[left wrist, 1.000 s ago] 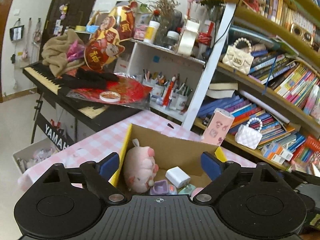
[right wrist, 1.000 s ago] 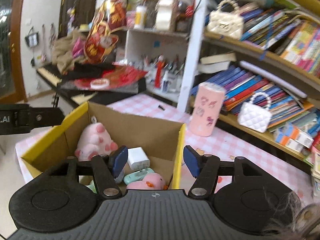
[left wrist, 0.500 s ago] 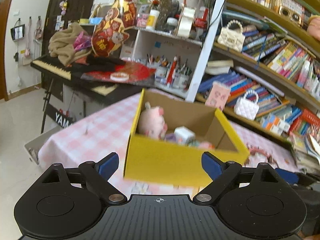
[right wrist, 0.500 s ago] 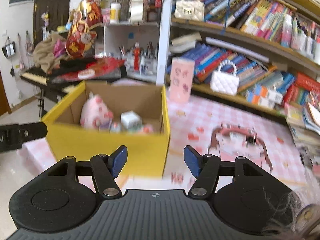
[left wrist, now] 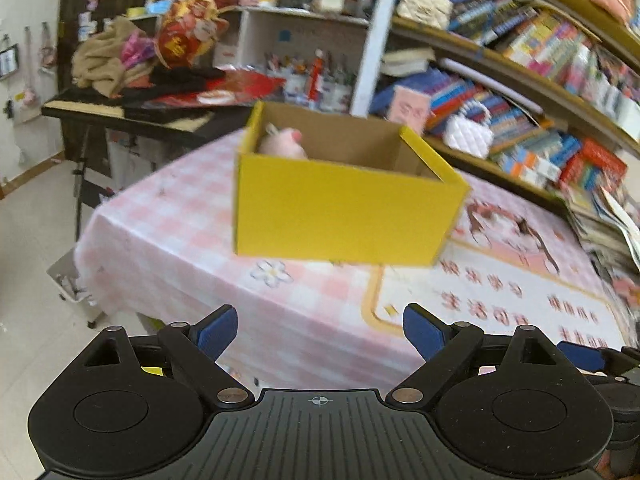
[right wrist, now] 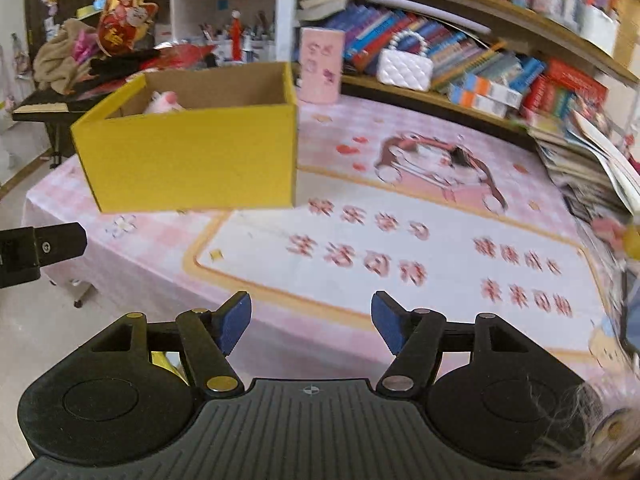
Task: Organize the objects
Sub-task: 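Move both open tools toward the black binder clip and white card box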
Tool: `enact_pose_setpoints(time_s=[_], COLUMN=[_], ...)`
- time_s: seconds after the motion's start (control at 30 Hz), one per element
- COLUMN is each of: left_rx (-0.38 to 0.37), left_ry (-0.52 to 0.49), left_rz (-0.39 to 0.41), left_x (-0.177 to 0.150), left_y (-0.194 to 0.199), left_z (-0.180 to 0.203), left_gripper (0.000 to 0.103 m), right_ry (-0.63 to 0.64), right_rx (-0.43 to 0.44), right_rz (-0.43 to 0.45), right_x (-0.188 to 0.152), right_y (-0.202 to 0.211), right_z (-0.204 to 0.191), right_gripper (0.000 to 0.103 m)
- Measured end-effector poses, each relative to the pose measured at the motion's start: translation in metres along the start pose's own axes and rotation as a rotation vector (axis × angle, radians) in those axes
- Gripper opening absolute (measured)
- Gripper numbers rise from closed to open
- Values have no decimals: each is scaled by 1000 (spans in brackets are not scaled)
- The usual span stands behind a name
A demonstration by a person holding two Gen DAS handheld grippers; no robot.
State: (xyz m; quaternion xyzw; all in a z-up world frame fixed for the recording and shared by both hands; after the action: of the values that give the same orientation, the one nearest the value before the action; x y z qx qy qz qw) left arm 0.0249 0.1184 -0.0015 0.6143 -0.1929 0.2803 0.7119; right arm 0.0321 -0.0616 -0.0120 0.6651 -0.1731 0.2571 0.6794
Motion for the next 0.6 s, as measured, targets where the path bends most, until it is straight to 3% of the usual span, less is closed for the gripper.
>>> enact_pose_setpoints(time_s=[0.33,0.6], left_rx=[-91,-161], left_ry=[-182,-291], left_rz=[-83,-126], left_x=[-14,-10], left_y=[-17,-42], left_z=[53,110], left_gripper=[92,93], right_ry=[-160,-242], right_rx=[-96,-158], right_rz=[-60,-77], right_x=[-33,-37], right_y=[6,1], right_z=[48,92], right_gripper=[68,68])
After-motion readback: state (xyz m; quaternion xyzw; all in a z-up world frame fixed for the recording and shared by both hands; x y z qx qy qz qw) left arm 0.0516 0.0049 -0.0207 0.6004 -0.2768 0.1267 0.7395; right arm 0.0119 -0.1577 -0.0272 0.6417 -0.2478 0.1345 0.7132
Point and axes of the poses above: each gripper's, at about its wrist camera, not at the fingertips, and y roughly against the way its jaws point, z to its right, x to its top, the point moved 1 cm from there along -y, roughly the way its jaws point, and after that the axes turned 12 degrees about -z, right-handed, at the moved point
